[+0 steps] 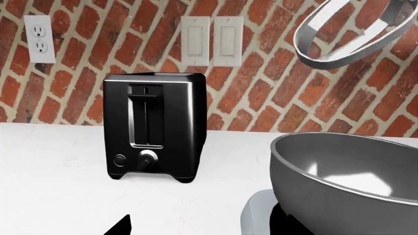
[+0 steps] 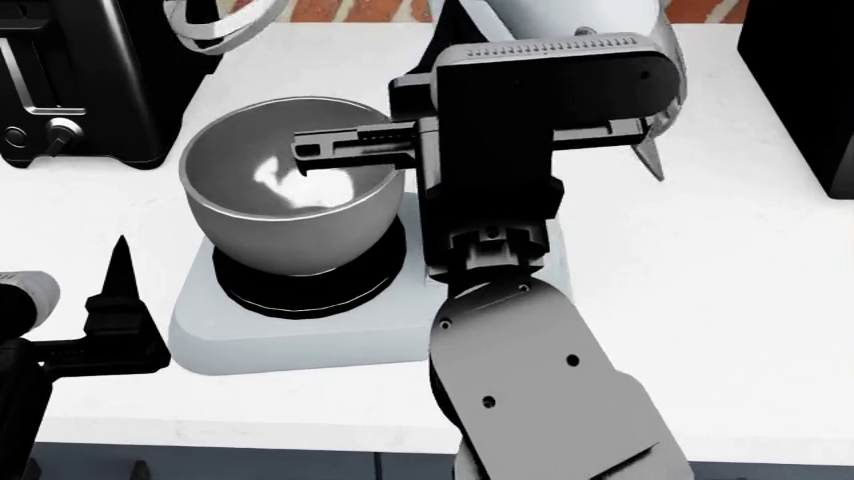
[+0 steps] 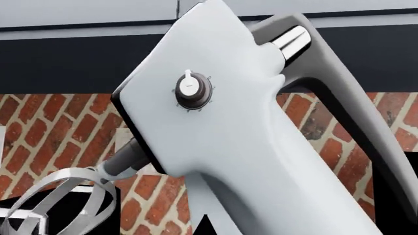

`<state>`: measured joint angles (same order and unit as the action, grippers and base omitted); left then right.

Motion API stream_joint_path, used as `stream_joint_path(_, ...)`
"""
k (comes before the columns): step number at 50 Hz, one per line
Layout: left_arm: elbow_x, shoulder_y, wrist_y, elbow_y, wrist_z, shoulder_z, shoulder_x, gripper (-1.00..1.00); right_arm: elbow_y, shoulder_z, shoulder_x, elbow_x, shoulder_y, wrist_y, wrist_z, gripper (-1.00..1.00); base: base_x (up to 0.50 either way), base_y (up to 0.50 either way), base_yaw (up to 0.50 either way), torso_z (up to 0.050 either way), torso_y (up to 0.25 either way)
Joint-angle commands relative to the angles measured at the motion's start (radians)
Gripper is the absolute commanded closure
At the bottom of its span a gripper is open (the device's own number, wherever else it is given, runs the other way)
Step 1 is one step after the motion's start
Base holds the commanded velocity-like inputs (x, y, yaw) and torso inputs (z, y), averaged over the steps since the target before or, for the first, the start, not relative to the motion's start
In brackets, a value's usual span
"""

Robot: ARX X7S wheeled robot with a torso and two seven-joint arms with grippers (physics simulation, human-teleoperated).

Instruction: Open the stand mixer head.

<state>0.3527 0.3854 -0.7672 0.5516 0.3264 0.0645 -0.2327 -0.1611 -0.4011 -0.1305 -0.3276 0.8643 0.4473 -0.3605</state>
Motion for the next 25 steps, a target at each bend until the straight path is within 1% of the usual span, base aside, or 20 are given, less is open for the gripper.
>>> stream_joint_path(1,0.002,-0.027,0.052,0.001,-0.016,-0.041,0.018,-1.0,-0.057,0.029,-0.009,0.016,-0.001,0.079,0.002,-1.0,0.0,0.0,0.0,0.0,0.0)
stream_joint_path(2,0.005,-0.029,0.057,-0.002,-0.019,-0.045,0.018,-1.0,-0.144,0.068,-0.016,-0.035,-0.037,0.145,-0.025,-1.0,0.0,0.0,0.0,0.0,0.0)
stream_joint_path(3,0.004,-0.03,0.062,-0.005,-0.019,-0.045,0.018,-1.0,-0.186,0.06,-0.031,-0.024,-0.057,0.125,-0.023,-1.0,0.0,0.0,0.0,0.0,0.0)
stream_joint_path(4,0.001,-0.025,0.06,-0.012,-0.016,-0.041,0.019,-1.0,-0.256,0.087,-0.037,-0.052,-0.085,0.181,-0.057,-1.0,0.0,0.0,0.0,0.0,0.0)
stream_joint_path(6,0.001,-0.021,0.055,-0.004,-0.012,-0.036,0.02,-1.0,-0.342,0.094,-0.06,-0.053,-0.111,0.22,-0.087,-1.0,0.0,0.0,0.0,0.0,0.0)
stream_joint_path(11,-0.001,-0.013,0.053,-0.006,-0.008,-0.023,0.021,-1.0,-0.466,0.109,-0.087,-0.081,-0.148,0.294,-0.124,-1.0,0.0,0.0,0.0,0.0,0.0)
stream_joint_path(15,-0.002,-0.008,0.052,-0.009,-0.004,-0.018,0.021,-1.0,-0.52,0.102,-0.098,-0.094,-0.173,0.303,-0.125,-1.0,0.0,0.0,0.0,0.0,0.0)
stream_joint_path(25,0.006,-0.011,0.049,-0.004,0.002,-0.02,0.017,-1.0,-0.544,0.11,-0.108,-0.117,-0.208,0.294,-0.122,-1.0,0.0,0.0,0.0,0.0,0.0)
